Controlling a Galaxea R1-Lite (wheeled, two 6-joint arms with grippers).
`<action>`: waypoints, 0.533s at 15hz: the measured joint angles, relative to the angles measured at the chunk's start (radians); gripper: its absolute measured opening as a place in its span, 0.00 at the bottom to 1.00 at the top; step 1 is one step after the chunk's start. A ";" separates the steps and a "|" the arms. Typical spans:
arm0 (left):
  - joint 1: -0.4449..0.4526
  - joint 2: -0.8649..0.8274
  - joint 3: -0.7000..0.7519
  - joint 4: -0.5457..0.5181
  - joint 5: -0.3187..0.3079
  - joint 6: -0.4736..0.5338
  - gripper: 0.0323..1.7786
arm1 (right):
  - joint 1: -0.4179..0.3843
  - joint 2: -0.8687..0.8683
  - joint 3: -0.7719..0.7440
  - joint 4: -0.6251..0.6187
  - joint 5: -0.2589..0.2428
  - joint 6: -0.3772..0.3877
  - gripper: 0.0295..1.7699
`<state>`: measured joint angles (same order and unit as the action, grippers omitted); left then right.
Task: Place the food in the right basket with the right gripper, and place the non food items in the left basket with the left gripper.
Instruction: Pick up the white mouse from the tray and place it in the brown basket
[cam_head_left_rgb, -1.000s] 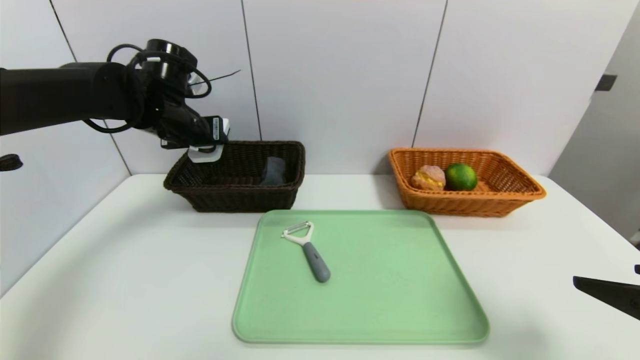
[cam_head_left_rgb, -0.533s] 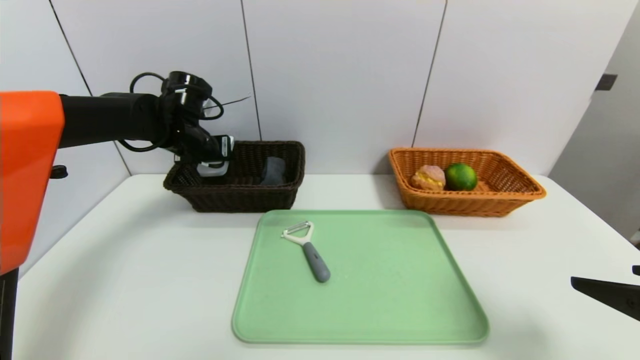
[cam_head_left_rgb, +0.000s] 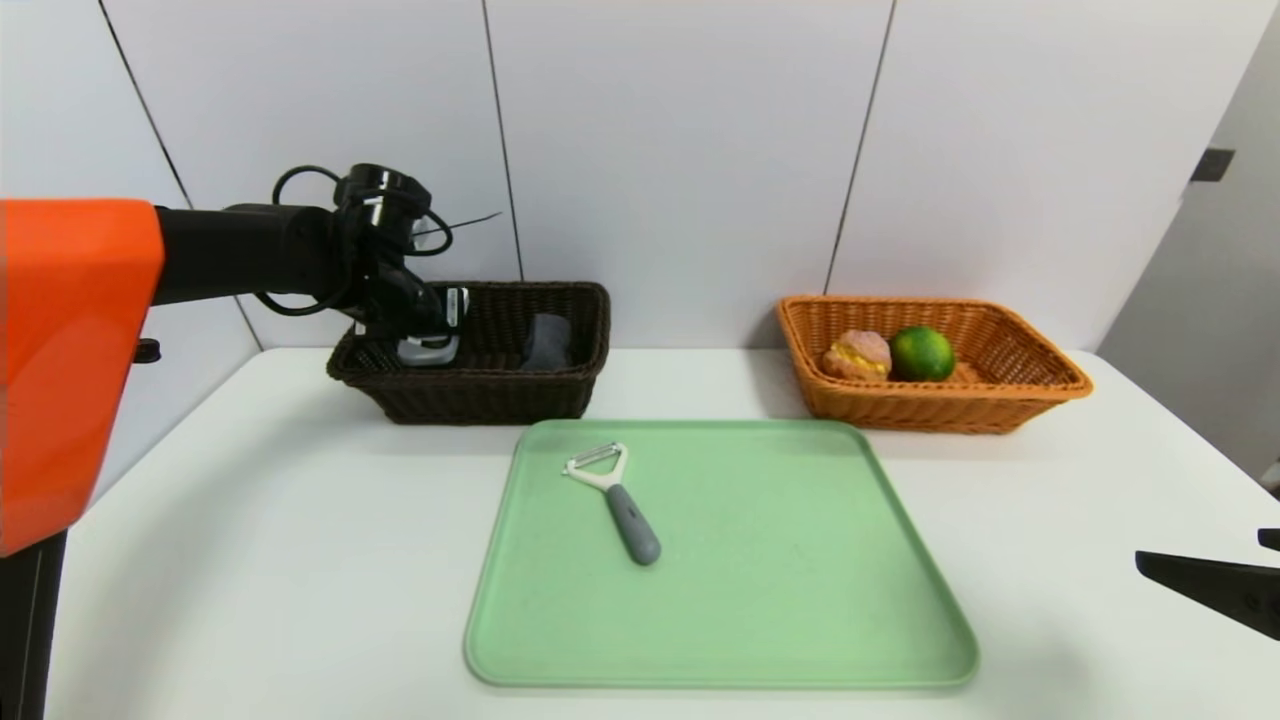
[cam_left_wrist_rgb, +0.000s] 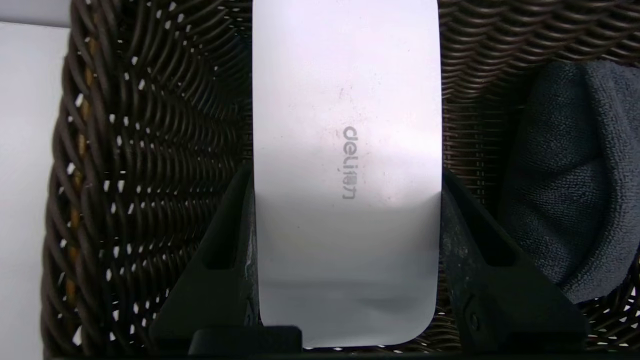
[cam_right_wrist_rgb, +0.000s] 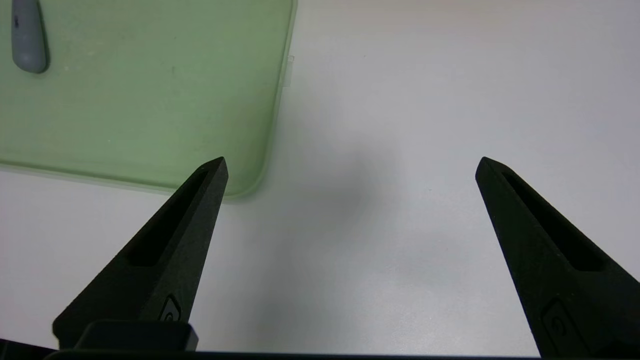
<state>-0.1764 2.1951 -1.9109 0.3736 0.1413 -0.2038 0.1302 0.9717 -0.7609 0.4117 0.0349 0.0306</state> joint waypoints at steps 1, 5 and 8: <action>-0.001 0.004 -0.001 0.000 0.000 0.000 0.55 | 0.000 0.000 0.000 0.000 0.000 0.000 0.97; -0.001 0.017 -0.002 0.000 0.000 -0.001 0.55 | 0.000 0.000 0.002 0.000 0.000 0.000 0.97; -0.001 0.022 -0.001 0.000 0.000 -0.005 0.55 | 0.000 -0.004 0.006 0.001 -0.001 0.000 0.97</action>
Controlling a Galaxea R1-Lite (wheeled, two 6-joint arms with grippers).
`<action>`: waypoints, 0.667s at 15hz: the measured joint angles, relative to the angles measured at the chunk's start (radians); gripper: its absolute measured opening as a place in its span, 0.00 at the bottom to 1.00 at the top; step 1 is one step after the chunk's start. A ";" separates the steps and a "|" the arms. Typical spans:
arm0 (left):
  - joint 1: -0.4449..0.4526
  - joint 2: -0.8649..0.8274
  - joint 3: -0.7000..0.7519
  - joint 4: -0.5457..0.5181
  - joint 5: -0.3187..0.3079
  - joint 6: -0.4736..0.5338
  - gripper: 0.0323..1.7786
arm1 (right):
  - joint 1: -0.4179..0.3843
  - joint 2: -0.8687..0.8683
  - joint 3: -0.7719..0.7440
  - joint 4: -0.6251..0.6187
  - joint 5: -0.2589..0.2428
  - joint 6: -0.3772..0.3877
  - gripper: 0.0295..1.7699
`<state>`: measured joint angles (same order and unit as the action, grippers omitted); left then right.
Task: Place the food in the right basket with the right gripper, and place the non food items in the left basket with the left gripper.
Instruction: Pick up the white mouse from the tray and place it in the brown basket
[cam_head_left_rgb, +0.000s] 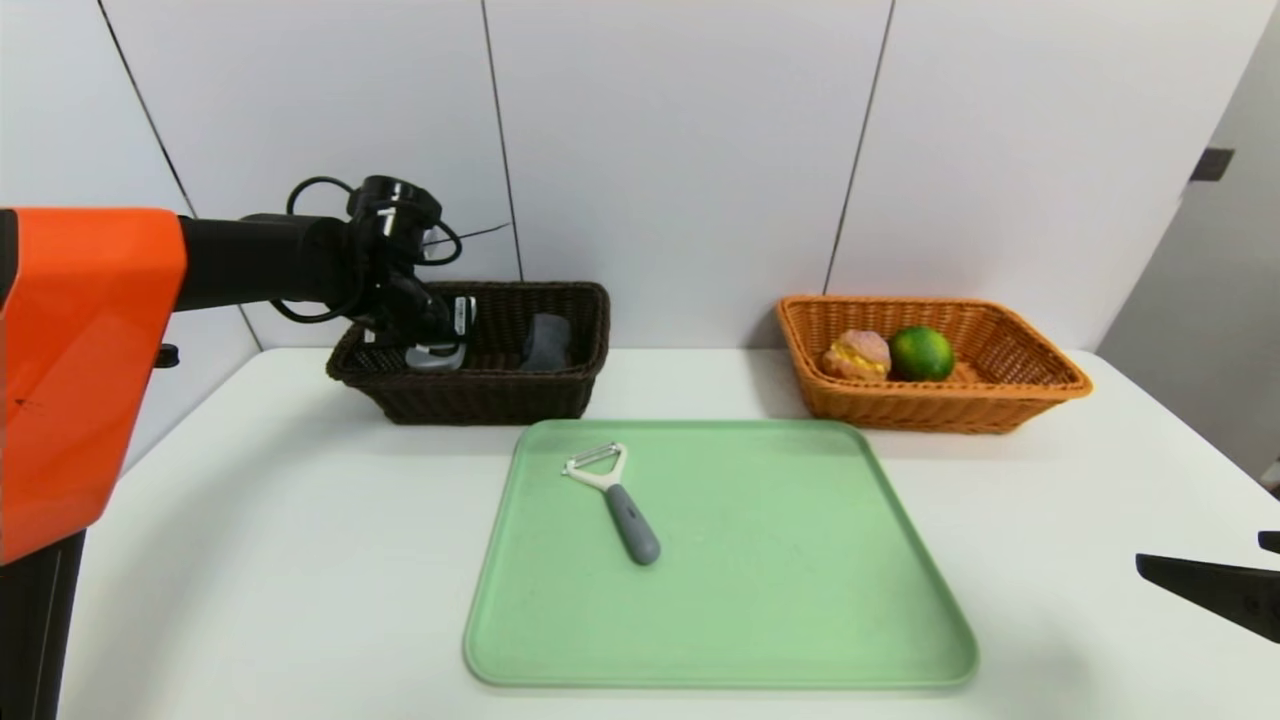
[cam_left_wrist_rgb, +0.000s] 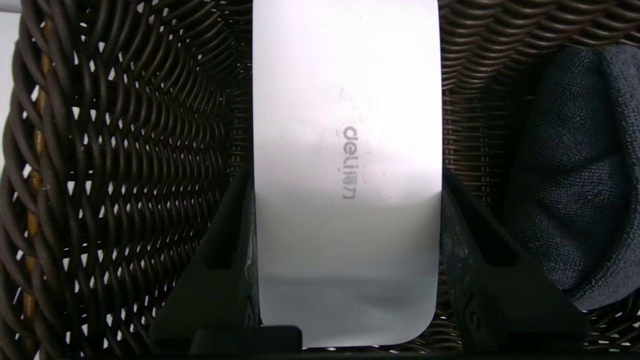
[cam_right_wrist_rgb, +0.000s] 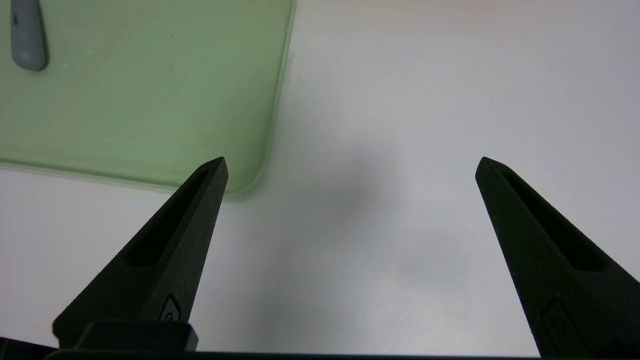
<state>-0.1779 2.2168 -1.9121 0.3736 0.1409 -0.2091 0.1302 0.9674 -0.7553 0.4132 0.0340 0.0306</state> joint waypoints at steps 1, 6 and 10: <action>0.000 0.000 0.000 0.000 0.001 0.000 0.55 | 0.000 -0.001 0.000 0.000 0.000 0.000 0.97; 0.000 -0.011 -0.003 0.000 0.002 -0.001 0.55 | 0.000 -0.009 0.002 0.000 0.000 -0.001 0.97; 0.000 -0.014 -0.002 0.000 0.001 -0.003 0.64 | 0.001 -0.023 0.004 0.005 -0.001 -0.002 0.97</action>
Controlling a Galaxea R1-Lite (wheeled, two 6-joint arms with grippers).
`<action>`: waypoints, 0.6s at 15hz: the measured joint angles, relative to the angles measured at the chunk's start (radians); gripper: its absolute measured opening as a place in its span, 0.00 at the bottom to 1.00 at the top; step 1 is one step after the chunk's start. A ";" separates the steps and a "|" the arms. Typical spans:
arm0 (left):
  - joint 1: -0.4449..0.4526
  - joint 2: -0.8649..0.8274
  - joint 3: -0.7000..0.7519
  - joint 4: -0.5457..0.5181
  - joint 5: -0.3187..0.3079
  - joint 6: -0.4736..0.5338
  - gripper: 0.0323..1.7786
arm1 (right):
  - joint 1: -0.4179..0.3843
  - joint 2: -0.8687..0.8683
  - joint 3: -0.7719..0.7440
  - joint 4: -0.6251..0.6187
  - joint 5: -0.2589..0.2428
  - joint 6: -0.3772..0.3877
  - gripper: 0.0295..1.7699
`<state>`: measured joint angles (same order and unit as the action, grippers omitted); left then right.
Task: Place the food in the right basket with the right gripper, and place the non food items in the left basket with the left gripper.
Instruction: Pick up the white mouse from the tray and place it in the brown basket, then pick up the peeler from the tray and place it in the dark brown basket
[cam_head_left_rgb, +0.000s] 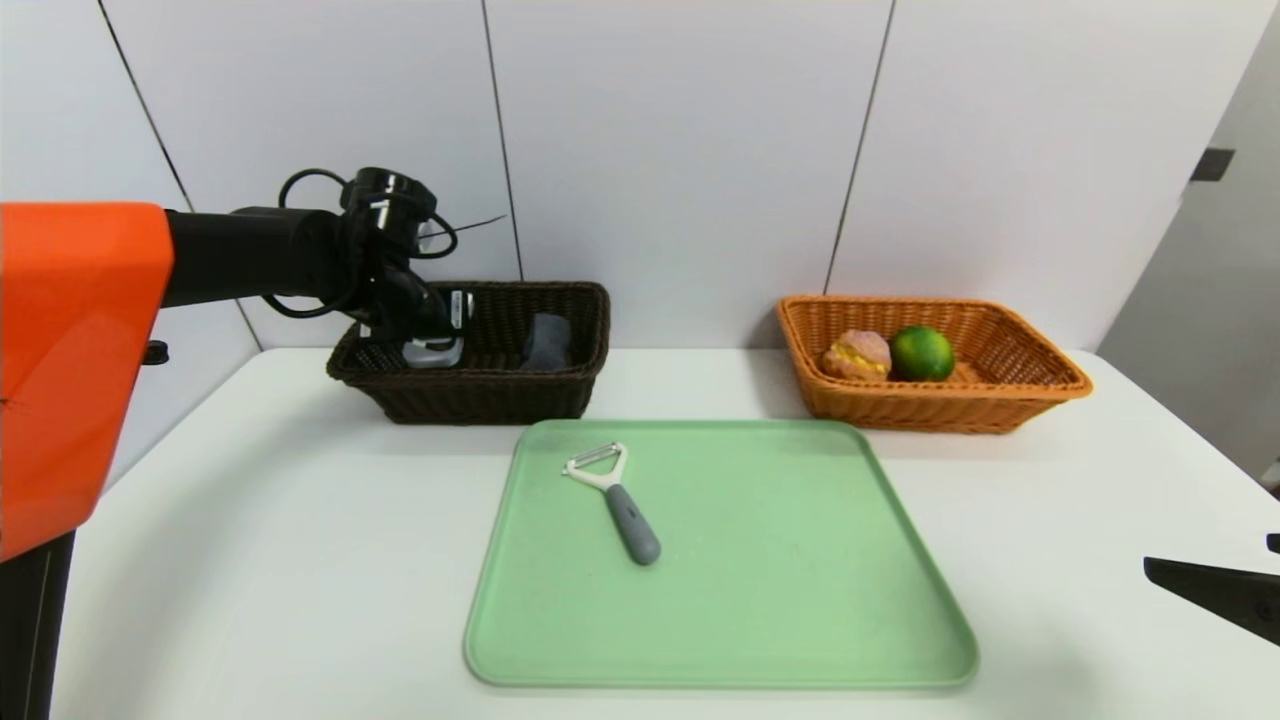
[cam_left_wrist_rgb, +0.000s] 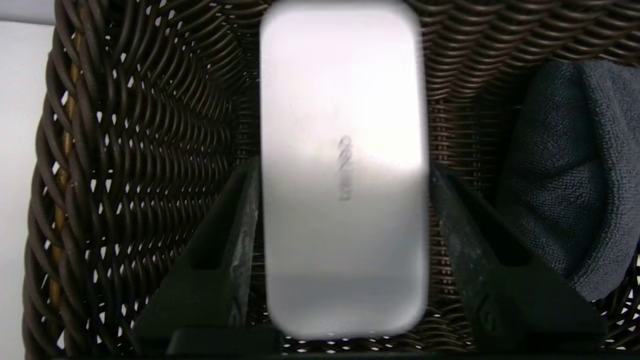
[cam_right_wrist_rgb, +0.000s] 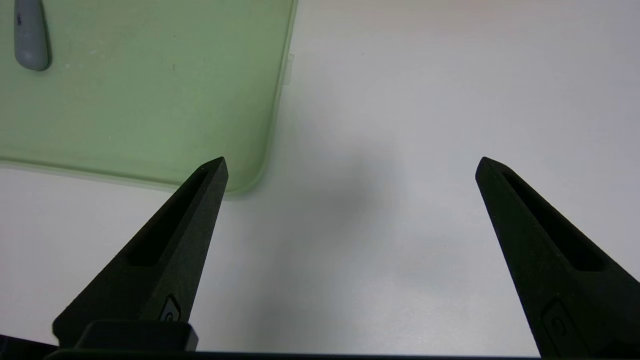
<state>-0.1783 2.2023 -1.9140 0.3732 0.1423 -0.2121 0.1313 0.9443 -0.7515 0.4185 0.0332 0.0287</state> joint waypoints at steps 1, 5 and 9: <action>0.000 0.001 0.002 0.000 -0.001 0.000 0.68 | 0.000 -0.006 0.000 0.004 0.000 0.000 0.97; 0.000 -0.003 0.002 0.000 0.000 -0.002 0.79 | -0.001 -0.029 0.006 0.007 0.000 0.000 0.97; -0.063 -0.112 -0.009 0.014 0.005 -0.002 0.86 | -0.001 -0.045 0.016 0.002 -0.001 0.000 0.97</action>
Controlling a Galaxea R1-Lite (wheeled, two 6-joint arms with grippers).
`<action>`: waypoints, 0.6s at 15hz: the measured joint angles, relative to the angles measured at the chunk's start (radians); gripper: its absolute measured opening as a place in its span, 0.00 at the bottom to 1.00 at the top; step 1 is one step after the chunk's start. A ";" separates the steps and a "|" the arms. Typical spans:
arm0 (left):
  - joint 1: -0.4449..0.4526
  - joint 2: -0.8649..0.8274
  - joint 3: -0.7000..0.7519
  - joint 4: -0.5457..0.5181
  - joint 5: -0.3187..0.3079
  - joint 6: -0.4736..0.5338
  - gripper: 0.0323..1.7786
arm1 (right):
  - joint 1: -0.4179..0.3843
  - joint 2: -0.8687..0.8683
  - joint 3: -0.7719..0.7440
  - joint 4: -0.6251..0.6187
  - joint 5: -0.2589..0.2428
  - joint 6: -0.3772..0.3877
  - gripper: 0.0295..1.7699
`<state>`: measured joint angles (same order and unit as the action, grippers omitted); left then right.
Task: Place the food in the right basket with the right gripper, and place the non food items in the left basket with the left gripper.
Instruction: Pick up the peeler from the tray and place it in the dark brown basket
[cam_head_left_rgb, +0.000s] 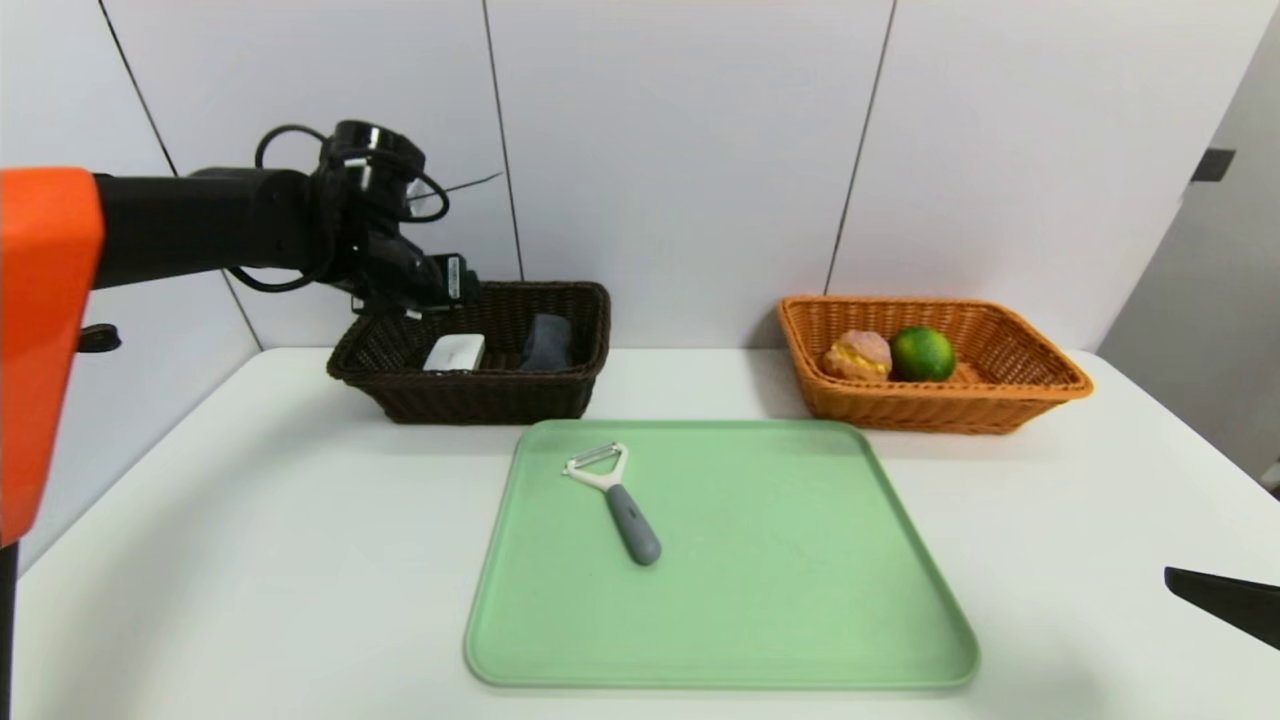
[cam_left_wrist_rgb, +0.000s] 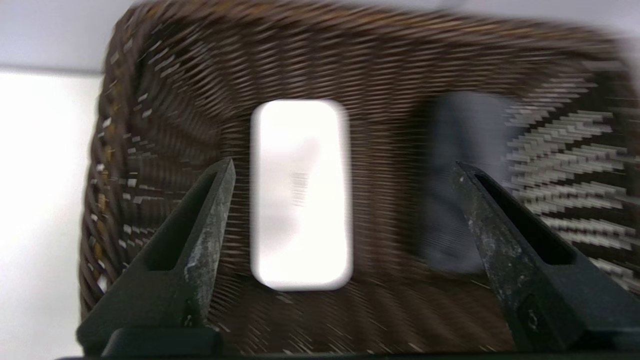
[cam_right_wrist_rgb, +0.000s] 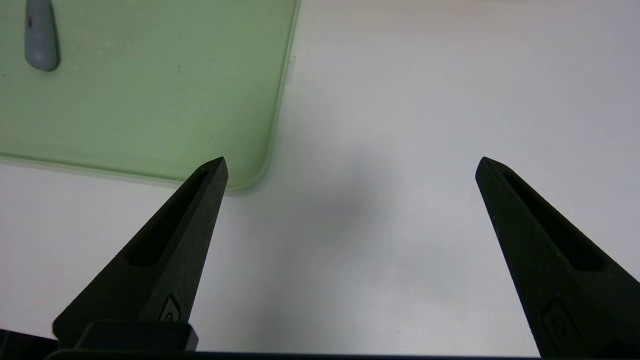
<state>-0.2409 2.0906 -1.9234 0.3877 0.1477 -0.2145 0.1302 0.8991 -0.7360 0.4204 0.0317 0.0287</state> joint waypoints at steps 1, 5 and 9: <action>-0.047 -0.048 -0.004 0.025 0.015 0.000 0.87 | 0.000 -0.001 0.002 -0.001 0.000 0.000 0.97; -0.306 -0.175 -0.009 0.269 0.159 -0.193 0.91 | 0.001 -0.001 0.006 -0.004 0.001 0.000 0.97; -0.556 -0.202 -0.014 0.578 0.178 -0.561 0.93 | 0.001 -0.001 0.025 -0.006 0.009 0.002 0.97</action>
<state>-0.7966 1.8887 -1.9372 0.9653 0.3260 -0.7760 0.1317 0.8977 -0.7109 0.4145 0.0404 0.0311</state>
